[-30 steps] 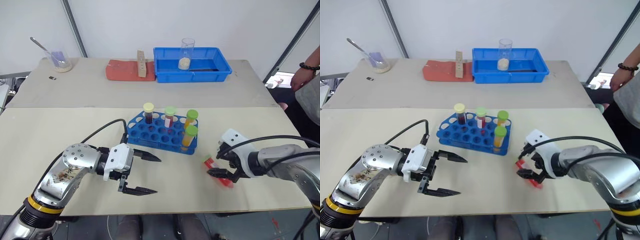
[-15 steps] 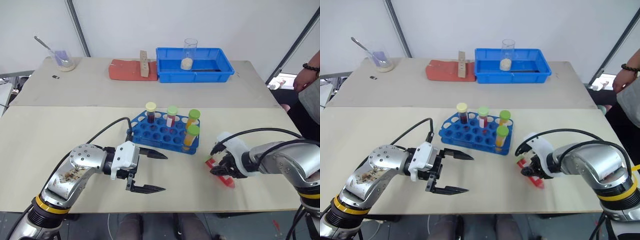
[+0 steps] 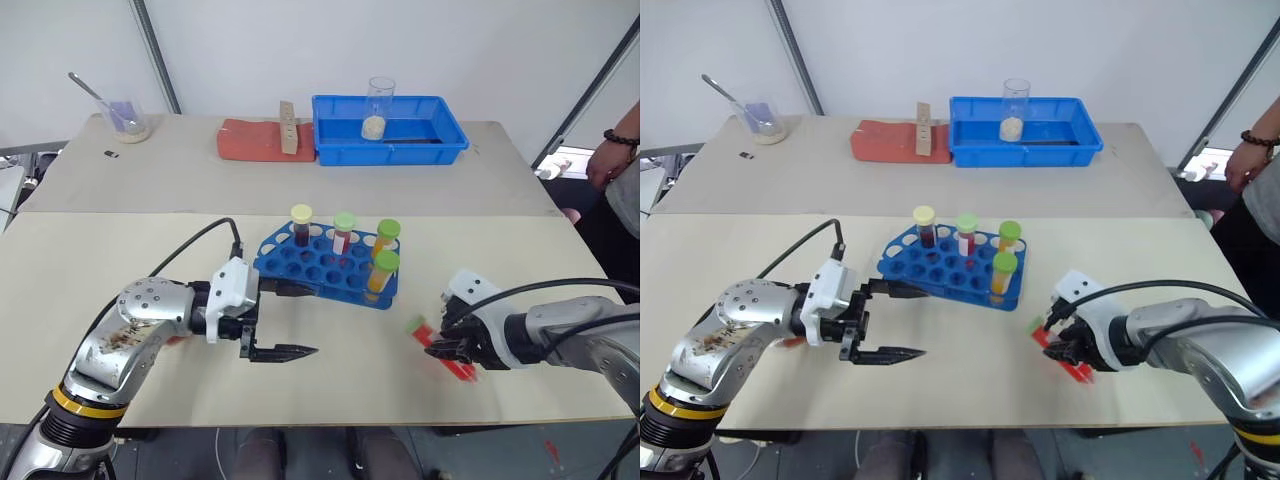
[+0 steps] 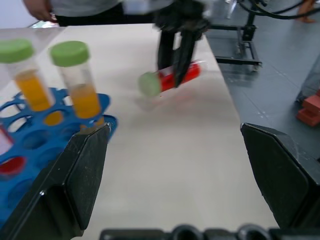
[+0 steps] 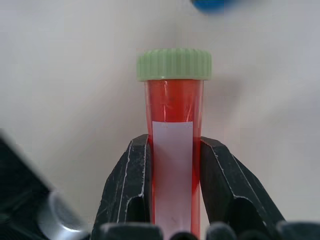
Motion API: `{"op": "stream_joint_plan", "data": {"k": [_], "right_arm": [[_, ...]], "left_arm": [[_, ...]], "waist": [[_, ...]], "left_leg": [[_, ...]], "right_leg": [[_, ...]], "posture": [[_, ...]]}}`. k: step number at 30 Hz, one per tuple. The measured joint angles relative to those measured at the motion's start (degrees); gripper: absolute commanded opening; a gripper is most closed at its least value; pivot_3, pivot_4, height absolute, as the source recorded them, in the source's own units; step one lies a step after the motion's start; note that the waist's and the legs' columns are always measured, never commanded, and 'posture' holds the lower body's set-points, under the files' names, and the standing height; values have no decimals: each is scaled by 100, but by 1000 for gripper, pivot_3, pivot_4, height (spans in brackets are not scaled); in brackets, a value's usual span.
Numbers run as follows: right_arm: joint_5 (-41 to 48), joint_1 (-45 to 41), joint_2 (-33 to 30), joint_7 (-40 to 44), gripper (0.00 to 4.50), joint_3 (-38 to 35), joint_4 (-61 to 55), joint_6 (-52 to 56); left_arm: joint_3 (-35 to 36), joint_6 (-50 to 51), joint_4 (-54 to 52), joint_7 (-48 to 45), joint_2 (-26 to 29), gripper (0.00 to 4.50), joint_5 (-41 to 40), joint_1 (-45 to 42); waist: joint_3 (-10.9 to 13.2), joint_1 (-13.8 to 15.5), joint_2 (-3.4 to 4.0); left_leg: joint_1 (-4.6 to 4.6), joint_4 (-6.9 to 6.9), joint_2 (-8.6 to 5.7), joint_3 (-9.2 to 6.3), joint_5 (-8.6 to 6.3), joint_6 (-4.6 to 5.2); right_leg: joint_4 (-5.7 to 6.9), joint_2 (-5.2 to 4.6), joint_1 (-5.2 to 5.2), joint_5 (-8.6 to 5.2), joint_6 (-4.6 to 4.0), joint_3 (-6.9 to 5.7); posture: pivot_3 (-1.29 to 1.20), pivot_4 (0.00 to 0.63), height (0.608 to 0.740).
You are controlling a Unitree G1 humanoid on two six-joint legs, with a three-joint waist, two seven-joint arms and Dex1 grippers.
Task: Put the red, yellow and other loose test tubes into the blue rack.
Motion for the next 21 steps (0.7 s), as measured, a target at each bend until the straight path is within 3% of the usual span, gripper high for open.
{"op": "stream_joint_plan", "data": {"k": [5, 9, 15, 21], "right_arm": [[112, 220, 1475, -165, 947, -368, -513, -1445], [-329, 340, 2887, -553, 947, 326, -93, -2670], [-1640, 525, 3860, -984, 947, 1312, 908, -4362], [-2504, 402, 4468, -1373, 947, 1494, 1703, -5645]], "left_arm": [[813, 41, 501, 18, 371, 4500, -87, 16], [1010, 52, 696, -49, 469, 4500, -125, 5], [1088, 84, 673, -131, 558, 4500, -189, 160], [1095, 225, 463, -116, 560, 4500, -359, 213]], "waist": [[1, -16, -2], [0, -21, -2], [-2, -5, -5], [-1, -2, -5]], "left_leg": [[15, 0, 9, -13, 1, -1], [13, 8, 8, -6, 3, -5], [2, 5, 3, 7, 3, -6], [4, 2, 4, 5, 4, -7]], "right_leg": [[16, 20, 3, -1, -16, -1], [15, 16, 5, -6, -36, 3], [13, 2, -3, 6, -29, 2], [17, 4, -5, 15, -36, -1]], "posture": [[0, 150, 740], [0, 150, 740], [0, 150, 740], [0, 150, 740]]}}
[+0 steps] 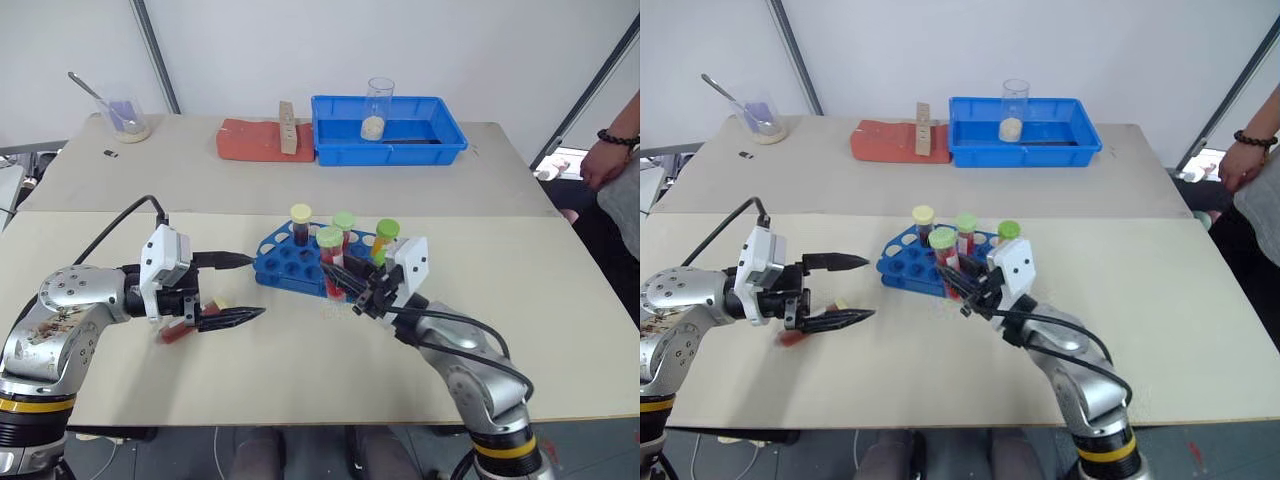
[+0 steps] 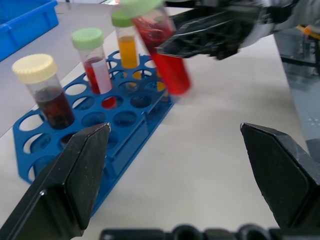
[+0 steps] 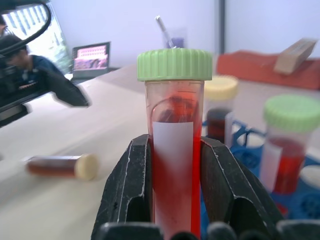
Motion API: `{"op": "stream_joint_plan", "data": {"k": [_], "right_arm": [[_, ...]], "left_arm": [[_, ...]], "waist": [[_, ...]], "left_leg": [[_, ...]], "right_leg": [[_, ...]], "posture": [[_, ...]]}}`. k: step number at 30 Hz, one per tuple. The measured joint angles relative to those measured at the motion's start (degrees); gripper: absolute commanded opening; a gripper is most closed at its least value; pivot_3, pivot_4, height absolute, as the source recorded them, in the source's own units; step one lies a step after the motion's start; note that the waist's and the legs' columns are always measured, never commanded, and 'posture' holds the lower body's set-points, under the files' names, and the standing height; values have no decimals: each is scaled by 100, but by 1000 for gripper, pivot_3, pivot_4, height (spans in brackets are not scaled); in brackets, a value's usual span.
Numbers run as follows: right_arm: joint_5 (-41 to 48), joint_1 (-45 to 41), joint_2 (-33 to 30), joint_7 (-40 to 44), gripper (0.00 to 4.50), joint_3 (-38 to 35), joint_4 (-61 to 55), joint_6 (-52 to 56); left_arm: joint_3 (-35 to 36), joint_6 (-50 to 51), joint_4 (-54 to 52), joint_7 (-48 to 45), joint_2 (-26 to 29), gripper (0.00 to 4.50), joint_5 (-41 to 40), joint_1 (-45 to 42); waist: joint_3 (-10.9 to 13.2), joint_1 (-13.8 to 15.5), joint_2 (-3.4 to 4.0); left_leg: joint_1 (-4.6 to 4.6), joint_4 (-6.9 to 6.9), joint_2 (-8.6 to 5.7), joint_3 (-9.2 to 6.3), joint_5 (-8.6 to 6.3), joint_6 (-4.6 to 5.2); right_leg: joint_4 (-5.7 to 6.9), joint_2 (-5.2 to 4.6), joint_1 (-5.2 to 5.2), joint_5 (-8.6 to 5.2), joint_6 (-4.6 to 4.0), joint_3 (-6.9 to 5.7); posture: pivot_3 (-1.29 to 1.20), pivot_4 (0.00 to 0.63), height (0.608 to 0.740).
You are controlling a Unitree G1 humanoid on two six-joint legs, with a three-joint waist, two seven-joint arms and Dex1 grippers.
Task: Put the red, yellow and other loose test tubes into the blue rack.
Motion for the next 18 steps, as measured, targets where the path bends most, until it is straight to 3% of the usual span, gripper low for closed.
{"op": "stream_joint_plan", "data": {"k": [18], "right_arm": [[-940, -64, 705, -287, 947, 141, 1321, -1727]], "left_arm": [[-135, 125, -153, -22, -33, 4500, -150, -4]], "waist": [[0, -35, 1]], "left_leg": [[7, 0, 1, 1, 1, -1]], "right_leg": [[9, 3, 0, 1, -12, 1]], "posture": [[0, 150, 740]]}}
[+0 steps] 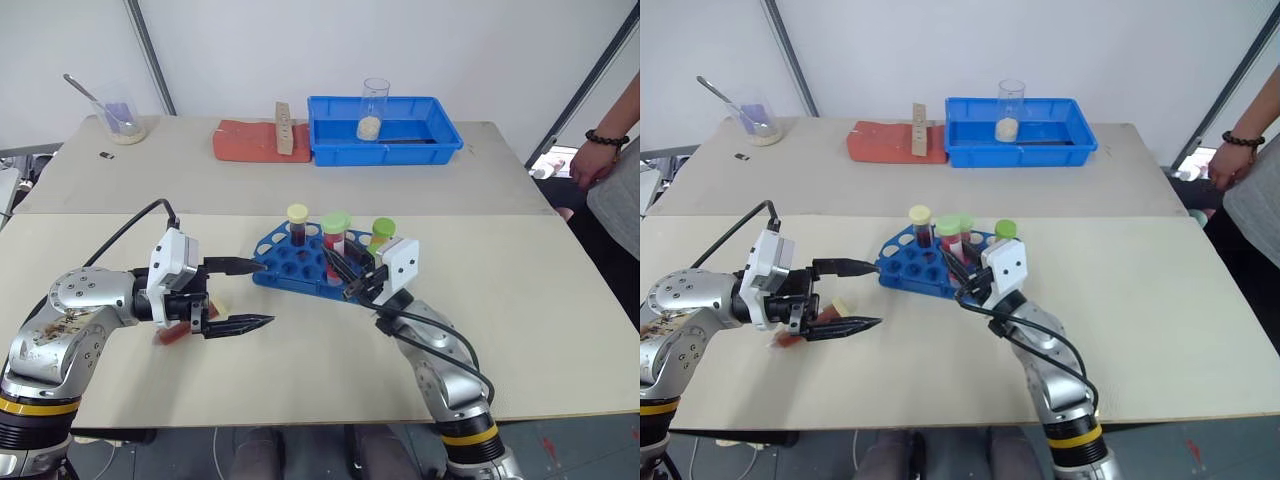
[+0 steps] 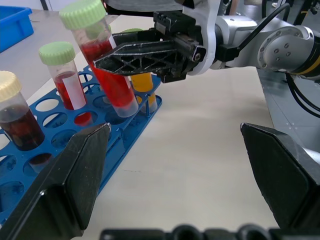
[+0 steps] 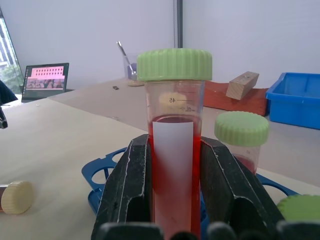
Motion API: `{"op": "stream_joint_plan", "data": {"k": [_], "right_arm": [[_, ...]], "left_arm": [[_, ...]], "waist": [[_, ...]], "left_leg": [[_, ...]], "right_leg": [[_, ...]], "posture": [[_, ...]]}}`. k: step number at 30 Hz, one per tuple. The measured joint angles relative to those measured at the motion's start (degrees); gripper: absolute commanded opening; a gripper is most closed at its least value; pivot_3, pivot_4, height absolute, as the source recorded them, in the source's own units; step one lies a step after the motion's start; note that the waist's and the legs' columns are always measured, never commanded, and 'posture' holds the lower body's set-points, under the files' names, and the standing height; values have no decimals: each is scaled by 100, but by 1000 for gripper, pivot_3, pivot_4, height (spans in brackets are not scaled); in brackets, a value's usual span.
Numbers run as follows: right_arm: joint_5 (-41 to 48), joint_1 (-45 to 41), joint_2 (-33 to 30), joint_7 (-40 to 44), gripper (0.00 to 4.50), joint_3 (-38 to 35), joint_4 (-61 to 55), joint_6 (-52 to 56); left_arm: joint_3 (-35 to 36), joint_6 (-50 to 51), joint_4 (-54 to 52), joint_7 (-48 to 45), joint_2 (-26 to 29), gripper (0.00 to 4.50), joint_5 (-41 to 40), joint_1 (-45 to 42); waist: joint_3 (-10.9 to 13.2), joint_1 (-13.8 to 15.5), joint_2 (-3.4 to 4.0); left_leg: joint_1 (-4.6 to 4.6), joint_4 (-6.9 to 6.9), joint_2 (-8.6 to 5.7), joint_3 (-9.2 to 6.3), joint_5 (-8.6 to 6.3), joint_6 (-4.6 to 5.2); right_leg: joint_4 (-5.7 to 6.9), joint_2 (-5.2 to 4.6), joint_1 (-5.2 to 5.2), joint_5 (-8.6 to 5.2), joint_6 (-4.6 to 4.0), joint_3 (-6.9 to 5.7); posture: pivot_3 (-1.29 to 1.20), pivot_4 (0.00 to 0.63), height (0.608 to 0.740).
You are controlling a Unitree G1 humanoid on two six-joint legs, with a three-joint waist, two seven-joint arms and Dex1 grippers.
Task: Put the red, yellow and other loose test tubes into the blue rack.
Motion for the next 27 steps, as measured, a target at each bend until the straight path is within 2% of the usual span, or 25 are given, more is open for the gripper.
{"op": "stream_joint_plan", "data": {"k": [15, 27], "right_arm": [[-280, 23, 228, -109, 947, 52, 544, -790], [-323, 18, 371, -209, 946, 21, 735, -1023]], "left_arm": [[-7, 0, 2, -54, 15, 4500, 12, -12], [-6, 0, 3, -62, 25, 4500, 13, -13]], "waist": [[0, -97, 0], [0, -105, 0]], "left_leg": [[3, 0, 0, -3, 1, -1], [7, 1, 0, -3, 2, -3]], "right_leg": [[5, 0, 2, 3, 2, 0], [11, 0, 4, 4, 1, 0]], "posture": [[0, 150, 740], [0, 150, 740]]}}
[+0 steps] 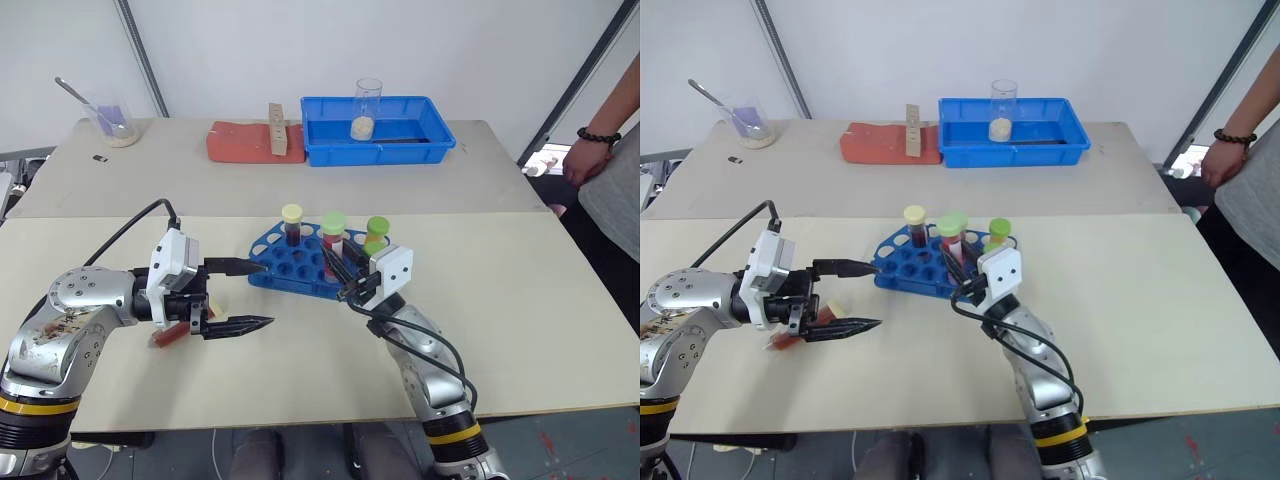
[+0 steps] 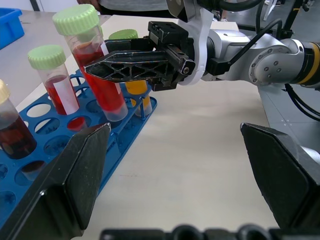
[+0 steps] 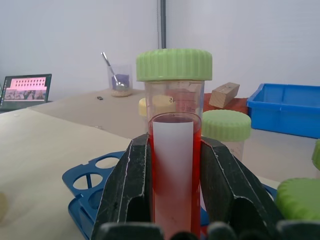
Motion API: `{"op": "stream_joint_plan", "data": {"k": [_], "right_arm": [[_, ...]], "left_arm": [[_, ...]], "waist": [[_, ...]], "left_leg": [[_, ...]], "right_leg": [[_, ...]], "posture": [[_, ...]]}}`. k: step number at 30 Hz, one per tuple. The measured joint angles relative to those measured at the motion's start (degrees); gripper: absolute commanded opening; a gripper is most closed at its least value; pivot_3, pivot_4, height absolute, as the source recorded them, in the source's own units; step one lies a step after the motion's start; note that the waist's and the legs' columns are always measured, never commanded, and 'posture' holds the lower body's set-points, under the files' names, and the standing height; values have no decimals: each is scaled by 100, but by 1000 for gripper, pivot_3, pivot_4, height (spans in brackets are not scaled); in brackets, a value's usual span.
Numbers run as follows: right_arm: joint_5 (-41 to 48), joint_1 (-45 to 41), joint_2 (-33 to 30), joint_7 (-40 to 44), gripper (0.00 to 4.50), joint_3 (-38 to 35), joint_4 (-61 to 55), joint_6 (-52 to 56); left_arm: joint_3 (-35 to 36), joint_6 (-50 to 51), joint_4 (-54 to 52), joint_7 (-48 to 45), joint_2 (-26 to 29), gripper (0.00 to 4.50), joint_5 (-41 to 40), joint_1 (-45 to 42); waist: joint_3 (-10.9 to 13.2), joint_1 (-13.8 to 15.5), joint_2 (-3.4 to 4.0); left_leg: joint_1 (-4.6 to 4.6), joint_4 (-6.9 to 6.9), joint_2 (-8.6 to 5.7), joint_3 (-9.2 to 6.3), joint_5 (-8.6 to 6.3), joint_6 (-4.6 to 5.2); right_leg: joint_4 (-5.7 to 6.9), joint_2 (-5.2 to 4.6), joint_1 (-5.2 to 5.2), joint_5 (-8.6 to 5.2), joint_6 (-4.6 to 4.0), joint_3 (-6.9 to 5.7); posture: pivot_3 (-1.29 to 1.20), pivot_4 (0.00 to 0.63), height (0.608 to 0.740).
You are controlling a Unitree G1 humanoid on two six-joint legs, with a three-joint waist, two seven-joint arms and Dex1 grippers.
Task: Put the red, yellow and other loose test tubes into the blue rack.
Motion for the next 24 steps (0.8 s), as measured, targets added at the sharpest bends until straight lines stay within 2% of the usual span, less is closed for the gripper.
{"op": "stream_joint_plan", "data": {"k": [13, 24], "right_arm": [[-178, 43, 357, -235, 946, 71, 398, -503], [-163, 39, 372, -239, 946, 96, 471, -554]], "left_arm": [[0, 127, -1, 67, 30, 4500, -2, -34], [0, 143, -3, 87, 59, 4500, -3, -60]], "waist": [[0, -9, 0], [-1, -8, 0]], "left_leg": [[19, 1, 0, 2, 3, -5], [32, 1, 2, -1, 4, -6]], "right_leg": [[30, 0, 2, -10, -2, 3], [52, 5, 2, -30, -18, 3]], "posture": [[0, 150, 740], [0, 150, 740]]}}
